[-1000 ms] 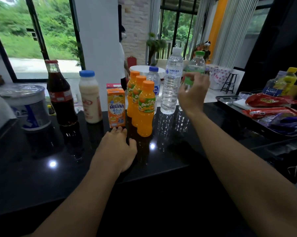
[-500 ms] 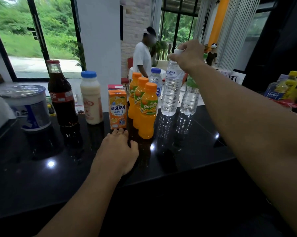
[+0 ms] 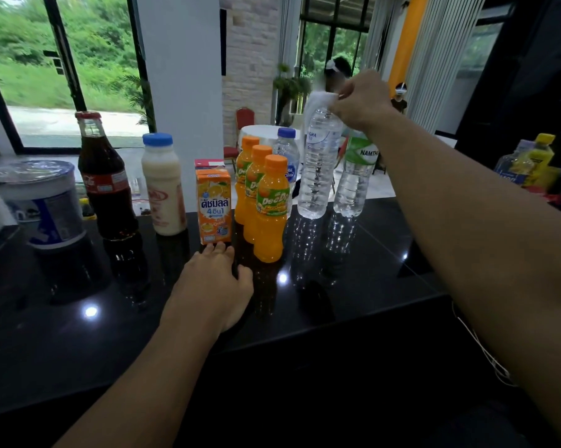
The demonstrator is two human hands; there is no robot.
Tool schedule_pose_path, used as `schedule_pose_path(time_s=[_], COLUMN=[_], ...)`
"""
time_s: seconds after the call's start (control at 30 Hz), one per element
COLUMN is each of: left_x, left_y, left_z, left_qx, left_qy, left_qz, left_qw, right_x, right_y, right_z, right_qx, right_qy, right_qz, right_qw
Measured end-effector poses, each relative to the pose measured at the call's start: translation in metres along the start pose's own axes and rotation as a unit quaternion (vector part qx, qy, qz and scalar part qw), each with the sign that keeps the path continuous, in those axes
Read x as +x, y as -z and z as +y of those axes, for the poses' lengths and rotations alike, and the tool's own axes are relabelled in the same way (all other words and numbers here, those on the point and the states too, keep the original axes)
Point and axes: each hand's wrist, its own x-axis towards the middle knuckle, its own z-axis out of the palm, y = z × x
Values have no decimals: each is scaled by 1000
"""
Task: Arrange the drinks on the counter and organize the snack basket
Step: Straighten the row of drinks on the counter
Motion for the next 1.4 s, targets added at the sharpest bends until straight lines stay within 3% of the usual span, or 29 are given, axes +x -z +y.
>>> schedule_pose_path(time_s=[0.17,0.47,0.93,1.03,1.07,1.13,1.2,1.27,1.4], left_x=[1,0,-7,-10,-10,-9,-11,-19,-23], left_y=[-1,-1,8,23,29,40,47,46,40], left_z=[0,0,2,-5,-11,-27,-44,-57,-67], left_qx=[1,-9,-64,-129,-103,-1,77,85,49], left_qy=[4,0,15,46,47,47,48,35,8], left_qz=[-1,8,0,20,21,5,-27,-48,-14], left_qw=[1000,1000,998,990,993,999,995,995,999], right_x=[2,2,-17,-27,-30,-32,-32,-30,-27], right_y=[4,2,-14,-13,-14,-19,-25,-32,-44], right_z=[-5,-3,-8,-14,-19,-30,-39,-44,-46], right_qx=[-32,-37,-36,-61,-58,-55,-87,-149,-153], right_qy=[5,1,2,114,165,237,234,211,202], right_qz=[-72,-50,49,134,130,35,-105,-182,-153], right_qw=[997,998,998,983,976,969,963,949,955])
